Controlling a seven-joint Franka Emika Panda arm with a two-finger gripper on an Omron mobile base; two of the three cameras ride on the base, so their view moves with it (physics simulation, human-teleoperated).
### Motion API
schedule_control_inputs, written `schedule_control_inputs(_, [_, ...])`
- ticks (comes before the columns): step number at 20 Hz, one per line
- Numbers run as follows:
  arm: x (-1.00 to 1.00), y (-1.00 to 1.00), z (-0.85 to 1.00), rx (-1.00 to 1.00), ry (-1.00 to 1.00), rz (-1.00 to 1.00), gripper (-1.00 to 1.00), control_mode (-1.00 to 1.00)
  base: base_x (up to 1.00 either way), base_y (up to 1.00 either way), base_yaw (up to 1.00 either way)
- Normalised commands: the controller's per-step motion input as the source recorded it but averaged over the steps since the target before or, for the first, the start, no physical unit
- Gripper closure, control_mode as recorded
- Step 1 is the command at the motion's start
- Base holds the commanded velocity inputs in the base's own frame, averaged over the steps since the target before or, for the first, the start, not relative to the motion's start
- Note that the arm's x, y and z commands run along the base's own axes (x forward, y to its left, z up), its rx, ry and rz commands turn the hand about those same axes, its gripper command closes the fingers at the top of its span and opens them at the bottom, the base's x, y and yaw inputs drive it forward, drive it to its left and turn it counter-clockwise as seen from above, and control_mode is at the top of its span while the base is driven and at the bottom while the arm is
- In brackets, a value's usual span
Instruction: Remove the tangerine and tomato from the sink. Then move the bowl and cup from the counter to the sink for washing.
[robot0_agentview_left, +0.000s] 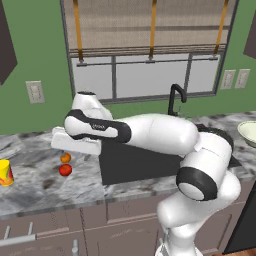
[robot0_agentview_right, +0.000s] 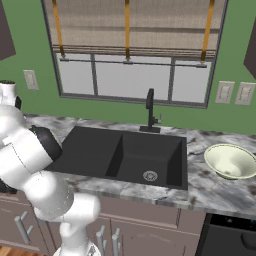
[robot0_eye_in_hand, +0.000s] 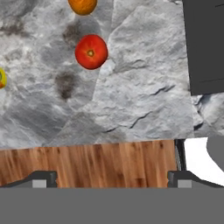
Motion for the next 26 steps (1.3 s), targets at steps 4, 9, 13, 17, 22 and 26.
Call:
schedule_control_inputs(4, [-0.27, -0.01, 0.12, 0.00, -0.14, 0.00, -1.00, -1.00, 0.00, 0.00, 0.00])
schedule_control_inputs(9, [-0.09, 0.00, 0.15, 0.00, -0.08, 0.00, -1.00, -1.00, 0.00, 0.00, 0.00])
schedule_control_inputs(13, [-0.10, 0.02, 0.17, 0.00, 0.00, 0.00, -1.00, -1.00, 0.00, 0.00, 0.00])
schedule_control_inputs(17, [-0.17, 0.04, 0.13, 0.01, -0.02, 0.00, -1.00, -1.00, 0.00, 0.00, 0.00])
schedule_control_inputs(22, [-0.19, 0.13, 0.11, 0.05, -0.08, 0.00, -1.00, -1.00, 0.00, 0.00, 0.00])
schedule_control_inputs(26, [-0.12, 0.18, 0.08, 0.04, -0.09, 0.00, -1.00, -1.00, 0.00, 0.00, 0.00])
